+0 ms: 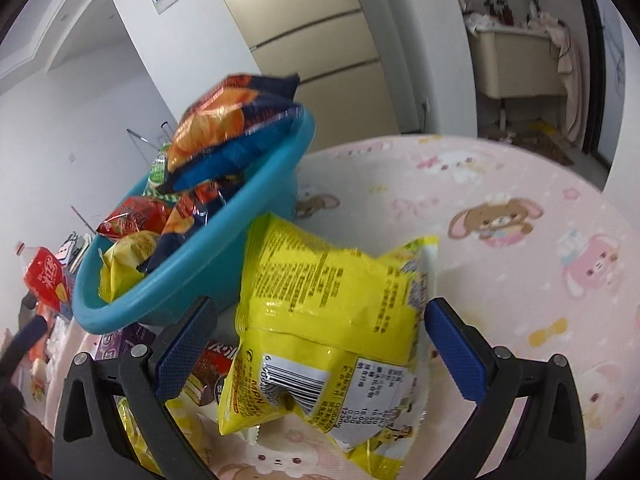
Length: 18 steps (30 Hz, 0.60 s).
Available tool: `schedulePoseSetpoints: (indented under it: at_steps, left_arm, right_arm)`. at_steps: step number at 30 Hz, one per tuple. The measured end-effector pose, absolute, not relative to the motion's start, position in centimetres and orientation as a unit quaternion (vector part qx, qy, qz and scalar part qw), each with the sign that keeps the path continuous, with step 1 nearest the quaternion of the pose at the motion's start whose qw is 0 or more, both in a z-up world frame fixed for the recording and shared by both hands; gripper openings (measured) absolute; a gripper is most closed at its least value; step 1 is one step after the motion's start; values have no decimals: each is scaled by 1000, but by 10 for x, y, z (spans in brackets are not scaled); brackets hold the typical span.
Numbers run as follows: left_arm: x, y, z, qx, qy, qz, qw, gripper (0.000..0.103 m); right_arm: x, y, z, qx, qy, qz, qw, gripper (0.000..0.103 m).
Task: Organize snacks
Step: 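Lower the right gripper onto the yellow MPN bag and grasp it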
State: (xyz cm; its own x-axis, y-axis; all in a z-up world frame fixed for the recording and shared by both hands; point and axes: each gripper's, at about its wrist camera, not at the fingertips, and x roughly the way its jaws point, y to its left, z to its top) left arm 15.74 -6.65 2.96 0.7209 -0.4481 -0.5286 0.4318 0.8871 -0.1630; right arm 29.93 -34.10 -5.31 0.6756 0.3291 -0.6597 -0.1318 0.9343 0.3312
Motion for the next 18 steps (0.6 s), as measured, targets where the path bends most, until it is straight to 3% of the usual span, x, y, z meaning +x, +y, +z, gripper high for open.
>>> schedulePoseSetpoints:
  at_steps: [9,12,18]
  left_arm:
    - [153,-102,5,67,311,-260,912,103]
    - [155,-105,-1,71,326,-262,905,103]
    - [165,-105,-13,66,356,-265,894,103]
  right_arm:
    - [305,-336,-67,105,407,110,901,103]
    - [305,-340,-68,116,405,110,900,94]
    - [305,-348,-67,139,397,110,900,86]
